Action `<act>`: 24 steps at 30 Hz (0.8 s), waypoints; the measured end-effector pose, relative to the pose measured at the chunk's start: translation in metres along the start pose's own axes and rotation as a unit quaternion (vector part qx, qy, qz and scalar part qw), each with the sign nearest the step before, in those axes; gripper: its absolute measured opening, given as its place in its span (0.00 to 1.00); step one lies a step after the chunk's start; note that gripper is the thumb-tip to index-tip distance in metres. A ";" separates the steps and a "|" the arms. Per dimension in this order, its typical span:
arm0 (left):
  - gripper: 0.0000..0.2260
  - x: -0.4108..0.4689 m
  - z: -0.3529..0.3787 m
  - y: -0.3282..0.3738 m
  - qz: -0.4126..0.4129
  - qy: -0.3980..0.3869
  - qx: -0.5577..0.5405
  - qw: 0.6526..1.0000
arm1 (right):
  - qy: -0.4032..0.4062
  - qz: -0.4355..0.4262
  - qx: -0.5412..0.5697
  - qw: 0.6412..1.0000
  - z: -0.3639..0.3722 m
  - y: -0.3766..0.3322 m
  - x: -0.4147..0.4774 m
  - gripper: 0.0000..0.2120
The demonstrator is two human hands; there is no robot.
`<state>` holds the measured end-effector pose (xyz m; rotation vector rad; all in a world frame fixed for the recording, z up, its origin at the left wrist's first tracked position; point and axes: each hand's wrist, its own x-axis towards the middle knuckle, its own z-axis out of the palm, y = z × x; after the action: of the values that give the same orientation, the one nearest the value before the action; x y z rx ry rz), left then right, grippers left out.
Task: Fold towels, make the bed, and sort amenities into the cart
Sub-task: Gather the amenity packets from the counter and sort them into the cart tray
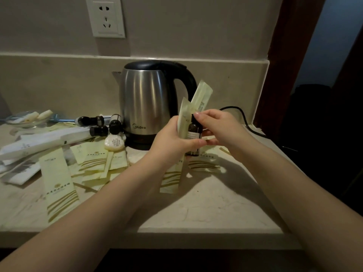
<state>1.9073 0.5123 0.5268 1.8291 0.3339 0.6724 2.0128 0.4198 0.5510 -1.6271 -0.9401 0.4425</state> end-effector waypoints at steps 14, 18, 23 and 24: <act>0.19 0.003 -0.006 0.001 -0.042 0.021 -0.008 0.999 | -0.086 0.137 -0.563 0.811 -0.075 0.050 0.020 0.31; 0.17 -0.001 -0.004 0.004 -0.042 0.024 -0.014 0.999 | -0.080 0.120 -0.498 0.855 -0.072 0.045 0.028 0.31; 0.17 -0.007 -0.003 0.007 -0.043 0.048 -0.022 0.998 | -0.056 0.095 -0.253 0.961 -0.061 0.035 0.053 0.18; 0.18 -0.009 -0.004 0.008 -0.041 0.052 -0.020 0.998 | -0.064 0.093 -0.218 0.969 -0.056 0.034 0.058 0.17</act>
<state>1.8970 0.5079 0.5329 1.7361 0.4596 0.7144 2.0998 0.4273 0.5466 -2.1187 -1.0350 0.4990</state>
